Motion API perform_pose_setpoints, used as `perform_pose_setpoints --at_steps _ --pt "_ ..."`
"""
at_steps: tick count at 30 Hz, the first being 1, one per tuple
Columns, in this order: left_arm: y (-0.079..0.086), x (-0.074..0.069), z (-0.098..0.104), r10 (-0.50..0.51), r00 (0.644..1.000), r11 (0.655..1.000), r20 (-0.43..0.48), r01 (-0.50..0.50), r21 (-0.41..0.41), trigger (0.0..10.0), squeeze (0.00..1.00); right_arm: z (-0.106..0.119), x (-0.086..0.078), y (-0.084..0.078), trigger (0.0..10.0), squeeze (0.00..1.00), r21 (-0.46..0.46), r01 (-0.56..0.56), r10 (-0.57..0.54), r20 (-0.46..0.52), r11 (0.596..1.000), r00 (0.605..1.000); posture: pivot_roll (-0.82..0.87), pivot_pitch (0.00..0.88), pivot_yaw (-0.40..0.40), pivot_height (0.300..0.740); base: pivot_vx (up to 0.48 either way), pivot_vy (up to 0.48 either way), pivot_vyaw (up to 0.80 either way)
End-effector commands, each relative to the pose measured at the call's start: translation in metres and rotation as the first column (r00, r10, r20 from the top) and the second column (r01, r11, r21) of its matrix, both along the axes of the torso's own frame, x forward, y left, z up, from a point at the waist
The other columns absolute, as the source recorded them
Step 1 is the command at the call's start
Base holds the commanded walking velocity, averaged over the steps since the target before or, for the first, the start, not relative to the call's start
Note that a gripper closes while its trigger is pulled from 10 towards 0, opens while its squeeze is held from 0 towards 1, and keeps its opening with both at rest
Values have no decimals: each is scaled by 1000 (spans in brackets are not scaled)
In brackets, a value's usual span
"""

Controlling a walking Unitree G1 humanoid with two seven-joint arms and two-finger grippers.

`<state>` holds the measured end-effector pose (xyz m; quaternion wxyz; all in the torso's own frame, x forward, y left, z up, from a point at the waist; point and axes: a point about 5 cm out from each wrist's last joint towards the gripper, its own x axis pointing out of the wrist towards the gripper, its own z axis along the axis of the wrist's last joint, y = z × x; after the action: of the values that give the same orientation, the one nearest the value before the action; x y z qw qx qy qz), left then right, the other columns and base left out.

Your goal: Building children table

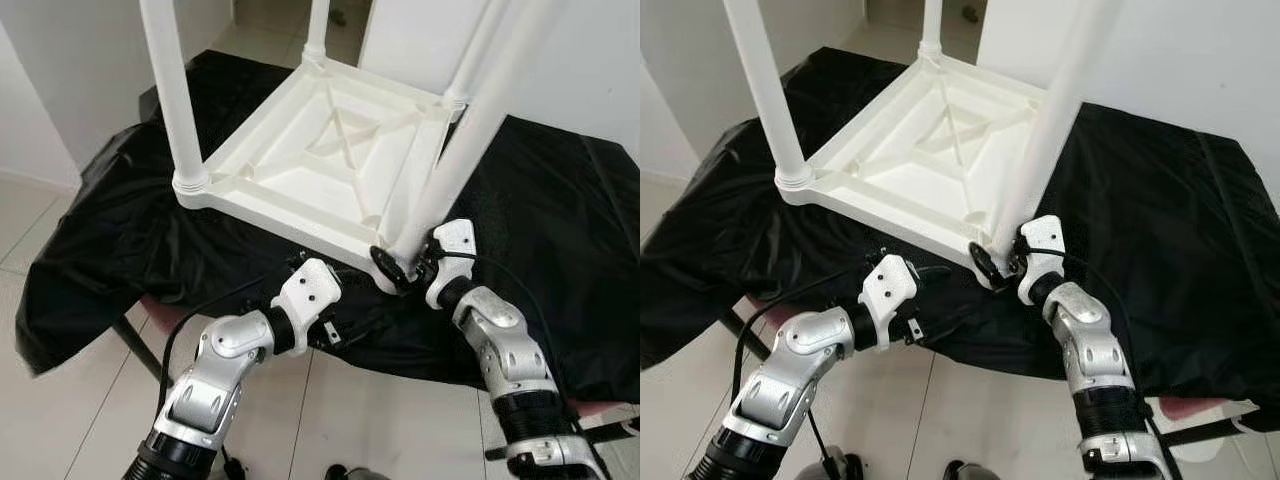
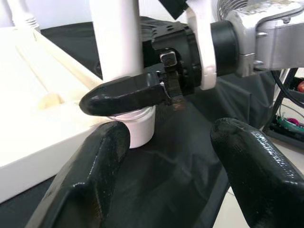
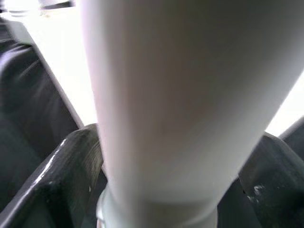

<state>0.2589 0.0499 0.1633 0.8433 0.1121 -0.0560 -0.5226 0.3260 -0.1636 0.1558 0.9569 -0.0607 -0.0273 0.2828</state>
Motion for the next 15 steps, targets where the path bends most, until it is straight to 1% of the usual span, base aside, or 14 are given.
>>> perform_pose_setpoints --at_steps 1,3,6,7,9,10,11,15 --pt "0 2 1 69 998 998 8 -69 -8 10000 0 -1 1 7 10000 0 -7 -76 76 -2 997 997 116 118 -90 740 0 0 0" --pt "0 2 1 70 998 998 9 -70 -7 10000 0 0 3 9 10000 0 -6 -106 106 10 994 994 122 115 -90 740 0 0 0" --pt "1 2 1 71 997 997 10 -71 -7 10000 0 2 4 10 10000 0 -5 -124 124 19 992 992 123 115 -89 740 0 0 0" --pt "1 2 1 72 997 997 11 -72 -5 10000 0 2 5 11 5647 0 -3 -139 139 23 990 990 126 114 -88 740 0 0 0" --pt "2 2 1 74 997 997 12 -74 -5 10000 0 3 7 13 3137 0 2 -164 164 28 986 986 131 113 -89 740 0 0 0" --pt "2 2 1 75 997 997 13 -75 -5 10000 0 3 8 13 3137 0 3 -173 173 30 985 985 131 113 -89 740 0 0 0" --pt "2 2 1 76 997 997 13 -76 -3 10000 0 3 9 13 0 0 3 -178 178 33 984 983 134 112 -89 740 0 0 0" --pt "2 1 1 75 997 997 11 -75 -1 10000 0 0 9 10 0 0 1 -188 188 35 982 982 136 110 -88 740 0 0 0"
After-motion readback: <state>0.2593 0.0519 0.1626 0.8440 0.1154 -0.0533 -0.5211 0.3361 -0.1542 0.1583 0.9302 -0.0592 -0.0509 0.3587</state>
